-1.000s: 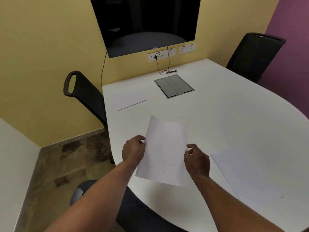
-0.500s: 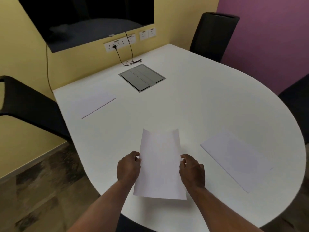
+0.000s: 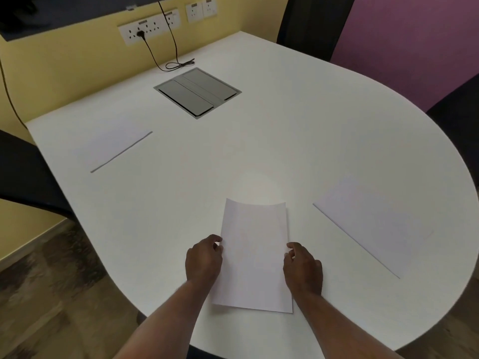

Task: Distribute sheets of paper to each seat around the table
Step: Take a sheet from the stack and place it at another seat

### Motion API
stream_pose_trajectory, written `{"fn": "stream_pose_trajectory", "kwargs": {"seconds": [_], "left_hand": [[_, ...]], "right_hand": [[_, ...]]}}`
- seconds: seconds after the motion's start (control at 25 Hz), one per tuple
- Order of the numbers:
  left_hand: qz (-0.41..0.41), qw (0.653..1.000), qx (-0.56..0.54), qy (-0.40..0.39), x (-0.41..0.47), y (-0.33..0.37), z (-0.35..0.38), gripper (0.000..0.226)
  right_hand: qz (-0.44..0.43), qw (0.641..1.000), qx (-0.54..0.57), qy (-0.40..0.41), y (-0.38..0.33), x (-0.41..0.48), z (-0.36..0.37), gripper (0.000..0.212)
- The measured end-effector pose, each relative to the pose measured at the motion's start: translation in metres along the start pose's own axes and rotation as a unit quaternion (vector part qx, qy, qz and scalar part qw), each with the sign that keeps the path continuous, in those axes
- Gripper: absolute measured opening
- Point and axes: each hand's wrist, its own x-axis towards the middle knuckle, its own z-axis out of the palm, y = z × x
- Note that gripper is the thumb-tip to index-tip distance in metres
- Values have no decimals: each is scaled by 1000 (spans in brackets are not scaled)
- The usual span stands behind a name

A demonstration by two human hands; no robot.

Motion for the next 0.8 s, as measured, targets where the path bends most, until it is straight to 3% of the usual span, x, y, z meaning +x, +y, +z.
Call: {"fn": "stream_pose_trajectory", "kwargs": {"seconds": [0.8], "left_hand": [[27, 995, 86, -40, 15, -24, 25, 32]], "right_hand": [[14, 999, -43, -23, 11, 6, 11, 29]]}}
